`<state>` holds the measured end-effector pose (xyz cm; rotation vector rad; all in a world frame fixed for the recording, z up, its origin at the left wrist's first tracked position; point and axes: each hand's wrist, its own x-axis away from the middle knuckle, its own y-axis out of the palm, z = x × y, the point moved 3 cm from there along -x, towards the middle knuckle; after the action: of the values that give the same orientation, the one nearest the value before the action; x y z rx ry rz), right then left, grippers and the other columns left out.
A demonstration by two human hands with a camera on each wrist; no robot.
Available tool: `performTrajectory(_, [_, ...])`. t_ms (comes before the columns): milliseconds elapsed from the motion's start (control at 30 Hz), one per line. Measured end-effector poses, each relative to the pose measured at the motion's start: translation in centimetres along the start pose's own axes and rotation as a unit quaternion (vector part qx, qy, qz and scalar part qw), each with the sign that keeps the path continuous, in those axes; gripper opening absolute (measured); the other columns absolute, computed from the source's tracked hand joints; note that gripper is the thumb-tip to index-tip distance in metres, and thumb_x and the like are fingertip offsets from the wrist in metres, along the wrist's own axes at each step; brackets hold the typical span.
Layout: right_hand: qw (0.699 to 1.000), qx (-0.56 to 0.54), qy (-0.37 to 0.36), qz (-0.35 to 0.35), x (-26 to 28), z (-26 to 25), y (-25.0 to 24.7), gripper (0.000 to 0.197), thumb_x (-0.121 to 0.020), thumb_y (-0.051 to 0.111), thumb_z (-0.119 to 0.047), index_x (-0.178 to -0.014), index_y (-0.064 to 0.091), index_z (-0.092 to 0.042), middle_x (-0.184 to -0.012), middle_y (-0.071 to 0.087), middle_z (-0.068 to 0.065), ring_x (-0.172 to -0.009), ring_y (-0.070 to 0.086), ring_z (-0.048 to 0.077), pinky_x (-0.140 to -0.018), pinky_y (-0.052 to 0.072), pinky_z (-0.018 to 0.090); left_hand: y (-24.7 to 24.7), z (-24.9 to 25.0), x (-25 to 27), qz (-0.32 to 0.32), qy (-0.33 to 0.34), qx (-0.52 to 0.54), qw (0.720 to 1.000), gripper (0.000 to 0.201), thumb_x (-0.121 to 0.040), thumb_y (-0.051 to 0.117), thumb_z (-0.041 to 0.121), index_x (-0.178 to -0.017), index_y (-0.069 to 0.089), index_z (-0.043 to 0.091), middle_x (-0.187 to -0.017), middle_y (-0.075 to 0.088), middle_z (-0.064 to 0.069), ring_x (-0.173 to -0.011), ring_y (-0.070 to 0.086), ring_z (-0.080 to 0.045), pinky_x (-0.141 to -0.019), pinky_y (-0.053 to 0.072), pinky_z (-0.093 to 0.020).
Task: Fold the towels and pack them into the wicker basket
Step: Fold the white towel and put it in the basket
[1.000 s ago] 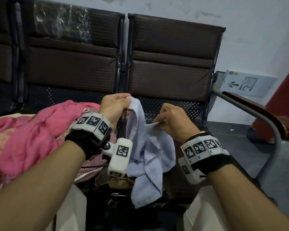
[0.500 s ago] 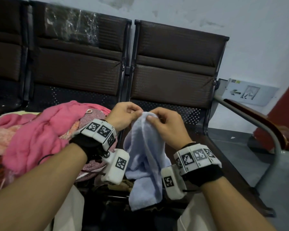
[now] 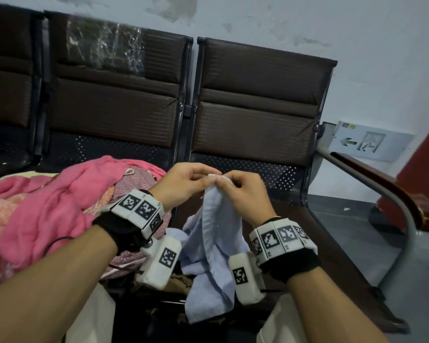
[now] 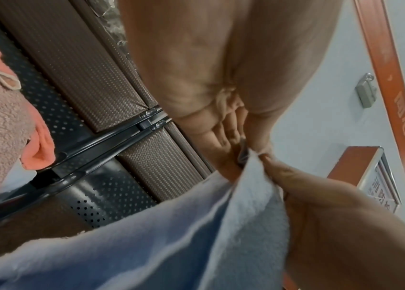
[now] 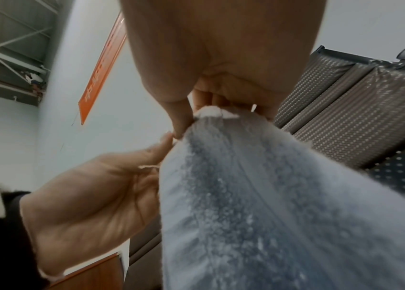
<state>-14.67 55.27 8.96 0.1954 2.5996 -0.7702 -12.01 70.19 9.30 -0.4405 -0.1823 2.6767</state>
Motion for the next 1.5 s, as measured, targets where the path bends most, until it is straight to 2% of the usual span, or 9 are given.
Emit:
performTrajectory(167, [0.996, -0.067, 0.044, -0.026, 0.0, -0.2, 0.0, 0.059, -0.095, 0.046, -0.047, -0.061, 0.052, 0.001, -0.057, 0.043, 0.008, -0.057, 0.040, 0.016, -0.059, 0.034, 0.035, -0.6, -0.3, -0.2, 0.004, 0.031, -0.033, 0.999, 0.021, -0.090, 0.057, 0.002, -0.101, 0.068, 0.015, -0.092, 0.073, 0.000, -0.085, 0.068, -0.006, -0.073, 0.052, -0.019])
performTrajectory(500, [0.981, -0.097, -0.046, -0.163, 1.2, -0.6, -0.9, 0.047, -0.080, 0.075, -0.017, -0.046, 0.043, -0.024, -0.049, 0.041, -0.014, -0.049, 0.039, 0.002, -0.050, 0.032, 0.016, -3.1, -1.1, -0.9, 0.185, 0.018, -0.098, 0.978, 0.035, -0.086, 0.040, 0.000, -0.061, 0.053, 0.022, -0.060, 0.049, 0.009, -0.060, 0.043, -0.005, -0.059, 0.034, -0.023])
performTrajectory(633, [0.966, 0.099, -0.034, -0.235, 1.7, 1.3, -1.7, 0.032, -0.077, 0.077, -0.032, -0.052, 0.059, -0.021, -0.051, 0.051, -0.011, -0.049, 0.044, 0.000, -0.050, 0.036, 0.021, -4.4, -1.2, -1.0, 0.214, 0.001, -0.103, 0.971, 0.037, -0.083, 0.038, 0.001, -0.051, 0.045, 0.020, -0.053, 0.042, 0.008, -0.055, 0.037, -0.008, -0.057, 0.031, -0.025])
performTrajectory(733, [0.914, 0.297, -0.013, -0.275, 2.1, 3.7, -3.0, 0.043, -0.076, 0.070, -0.052, -0.055, 0.056, -0.017, -0.052, 0.049, -0.005, -0.048, 0.042, 0.005, -0.052, 0.034, 0.025, -5.3, -1.6, -0.7, 0.229, -0.018, -0.087, 0.969, 0.038, -0.079, 0.038, 0.002, -0.047, 0.049, 0.019, -0.049, 0.045, 0.010, -0.056, 0.040, -0.008, -0.057, 0.032, -0.025])
performTrajectory(900, [0.834, 0.491, 0.042, -0.249, 2.3, 6.8, -5.6, 0.048, -0.082, 0.051, -0.066, -0.060, 0.049, -0.023, -0.061, 0.050, -0.010, -0.069, 0.048, 0.017, -0.076, 0.027, 0.033, -6.2, -1.9, -0.4, 0.197, -0.033, -0.123, 0.972, 0.030, -0.083, 0.045, 0.014, -0.056, 0.057, 0.022, -0.067, 0.057, 0.007, -0.072, 0.050, -0.008, -0.068, 0.037, -0.026])
performTrajectory(1067, [0.830, 0.503, 0.113, -0.213, 2.9, 7.7, -7.1, 0.016, -0.088, 0.054, -0.036, -0.100, 0.059, -0.027, -0.089, 0.061, -0.006, -0.101, 0.056, 0.020, -0.087, 0.025, 0.037, -7.5, -2.0, -0.1, 0.185, -0.026, -0.162, 0.969, 0.027, -0.096, 0.042, 0.010, -0.087, 0.067, 0.017, -0.086, 0.059, 0.007, -0.087, 0.051, -0.009, -0.075, 0.037, -0.022])
performTrajectory(1167, [0.830, 0.501, 0.136, -0.205, 3.1, 7.8, -7.3, 0.034, -0.083, 0.062, -0.029, -0.117, 0.056, -0.032, -0.103, 0.065, -0.007, -0.109, 0.055, 0.019, -0.094, 0.027, 0.038, -7.7, -2.2, 0.5, 0.181, -0.012, -0.203, 0.962, 0.024, -0.097, 0.044, 0.012, -0.101, 0.068, 0.015, -0.079, 0.055, 0.006, -0.075, 0.047, -0.007, -0.069, 0.037, -0.022])
performTrajectory(1300, [0.828, 0.491, 0.183, -0.201, 3.2, 7.5, -7.2, 0.012, -0.074, 0.075, -0.030, -0.085, 0.070, -0.030, -0.085, 0.064, -0.008, -0.097, 0.055, 0.015, -0.095, 0.032, 0.037, -7.7, -2.1, 1.1, 0.176, 0.013, -0.267, 0.948, 0.024, -0.093, 0.051, 0.004, -0.108, 0.069, 0.013, -0.091, 0.066, 0.000, -0.086, 0.056, -0.009, -0.082, 0.040, -0.023])
performTrajectory(1500, [0.894, 0.388, 0.199, -0.103, 2.8, 6.6, -7.6, 0.024, -0.062, 0.088, -0.029, -0.062, 0.065, -0.021, -0.087, 0.064, 0.002, -0.090, 0.063, 0.022, -0.092, 0.050, 0.045, -9.0, -2.8, 1.3, 0.171, 0.000, -0.388, 0.906, 0.026, -0.091, 0.055, 0.004, -0.115, 0.066, 0.005, -0.115, 0.065, -0.016, -0.114, 0.056, -0.030, -0.102, 0.041, -0.038])
